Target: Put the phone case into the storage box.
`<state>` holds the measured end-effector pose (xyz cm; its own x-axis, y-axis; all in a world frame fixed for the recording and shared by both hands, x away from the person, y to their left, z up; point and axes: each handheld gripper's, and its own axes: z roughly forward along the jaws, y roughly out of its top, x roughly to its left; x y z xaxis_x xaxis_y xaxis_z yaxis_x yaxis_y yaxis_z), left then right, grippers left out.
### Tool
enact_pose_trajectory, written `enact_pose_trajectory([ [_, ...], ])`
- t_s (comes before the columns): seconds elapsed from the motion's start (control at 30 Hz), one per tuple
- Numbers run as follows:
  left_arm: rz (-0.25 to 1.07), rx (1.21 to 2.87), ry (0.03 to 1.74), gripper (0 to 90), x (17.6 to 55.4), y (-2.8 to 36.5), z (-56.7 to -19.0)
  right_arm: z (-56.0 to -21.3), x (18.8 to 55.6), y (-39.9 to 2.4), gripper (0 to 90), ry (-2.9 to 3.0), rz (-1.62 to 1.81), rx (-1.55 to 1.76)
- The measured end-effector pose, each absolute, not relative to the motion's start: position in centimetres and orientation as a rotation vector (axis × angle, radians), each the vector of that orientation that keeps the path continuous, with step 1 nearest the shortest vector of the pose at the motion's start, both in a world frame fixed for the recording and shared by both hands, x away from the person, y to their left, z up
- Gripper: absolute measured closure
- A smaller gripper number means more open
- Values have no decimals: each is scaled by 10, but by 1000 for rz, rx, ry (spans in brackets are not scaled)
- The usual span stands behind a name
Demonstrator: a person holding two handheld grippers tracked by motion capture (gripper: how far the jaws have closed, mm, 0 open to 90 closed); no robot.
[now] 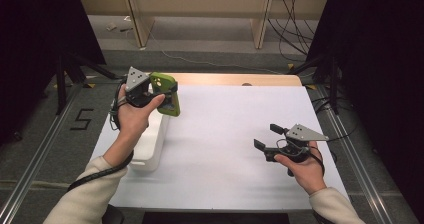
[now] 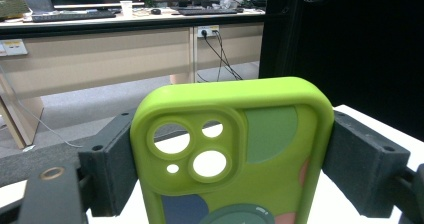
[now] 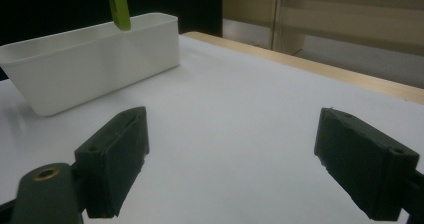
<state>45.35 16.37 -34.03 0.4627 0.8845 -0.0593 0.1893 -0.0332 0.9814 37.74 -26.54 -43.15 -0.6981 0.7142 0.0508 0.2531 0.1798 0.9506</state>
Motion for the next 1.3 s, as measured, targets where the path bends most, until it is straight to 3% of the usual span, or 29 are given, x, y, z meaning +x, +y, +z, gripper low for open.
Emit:
enact_pose_trajectory([
  [1.3,752,1516,994,162,457,177,-337,-433,378,-265,153,2062,1534,912],
])
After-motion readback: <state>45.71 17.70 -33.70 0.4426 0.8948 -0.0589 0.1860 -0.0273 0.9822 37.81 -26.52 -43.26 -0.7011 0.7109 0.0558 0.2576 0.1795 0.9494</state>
